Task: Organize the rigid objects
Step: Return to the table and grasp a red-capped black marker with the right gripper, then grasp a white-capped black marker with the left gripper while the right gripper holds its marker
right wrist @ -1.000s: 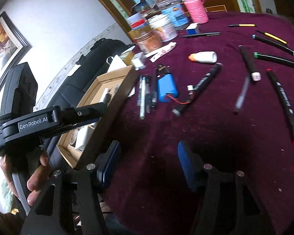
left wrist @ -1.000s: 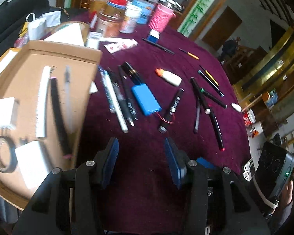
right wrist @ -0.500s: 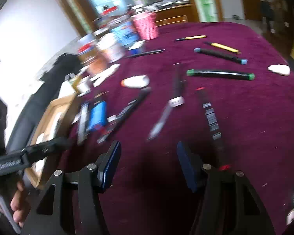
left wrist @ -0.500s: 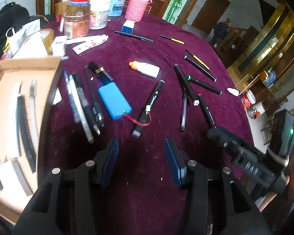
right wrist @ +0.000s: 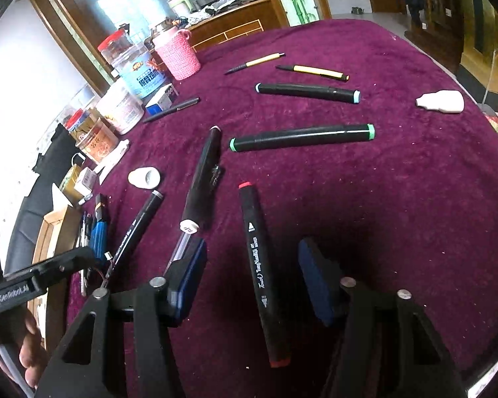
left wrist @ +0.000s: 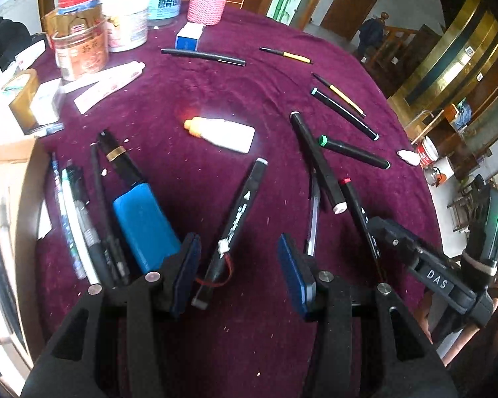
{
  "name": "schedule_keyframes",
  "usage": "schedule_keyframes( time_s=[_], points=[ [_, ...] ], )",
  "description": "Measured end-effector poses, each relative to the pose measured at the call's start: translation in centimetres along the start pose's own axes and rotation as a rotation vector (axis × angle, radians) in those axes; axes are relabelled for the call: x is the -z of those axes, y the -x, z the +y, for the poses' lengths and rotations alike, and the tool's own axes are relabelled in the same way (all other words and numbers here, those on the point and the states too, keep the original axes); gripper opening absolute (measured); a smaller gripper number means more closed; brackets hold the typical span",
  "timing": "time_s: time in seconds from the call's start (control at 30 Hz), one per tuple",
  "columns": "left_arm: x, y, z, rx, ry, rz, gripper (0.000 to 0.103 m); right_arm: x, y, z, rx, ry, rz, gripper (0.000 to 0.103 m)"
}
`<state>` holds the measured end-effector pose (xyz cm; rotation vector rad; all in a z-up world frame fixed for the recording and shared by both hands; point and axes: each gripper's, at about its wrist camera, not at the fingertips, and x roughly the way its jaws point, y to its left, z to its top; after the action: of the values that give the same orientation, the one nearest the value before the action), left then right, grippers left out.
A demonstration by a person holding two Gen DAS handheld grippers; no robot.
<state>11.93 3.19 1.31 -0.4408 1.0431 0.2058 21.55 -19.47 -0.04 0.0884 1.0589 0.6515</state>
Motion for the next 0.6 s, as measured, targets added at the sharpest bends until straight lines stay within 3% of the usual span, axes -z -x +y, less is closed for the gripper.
schedule_keyframes(
  time_s=[0.13, 0.27, 0.37, 0.43, 0.5, 0.6],
  points=[
    [-1.0, -1.0, -0.4, -0.010, -0.021, 0.007, 0.046, -0.2, -0.8, 0.3, 0.018, 0.016, 0.008, 0.044],
    [-1.8, -2.6, -0.9, -0.008, -0.046, 0.038, 0.046, -0.2, -1.7, -0.2, 0.029, 0.000, 0.021, 0.035],
    [-1.8, -3.8, -1.3, -0.020, -0.077, 0.061, 0.041, 0.0, -1.9, 0.4, 0.093, 0.046, 0.005, 0.026],
    [-1.7, -4.5, -1.3, -0.037, -0.082, 0.080, 0.032, 0.2, -1.9, 0.8, 0.110, 0.067, 0.003, 0.014],
    [-1.6, -5.1, -1.4, -0.071, -0.095, 0.091, 0.019, 0.4, -1.9, 1.1, 0.123, 0.083, 0.000, 0.014],
    [-1.4, -5.3, -2.2, -0.094, -0.141, 0.083, 0.017, 0.5, -2.0, 1.3, 0.135, 0.093, -0.005, 0.014]
  ],
)
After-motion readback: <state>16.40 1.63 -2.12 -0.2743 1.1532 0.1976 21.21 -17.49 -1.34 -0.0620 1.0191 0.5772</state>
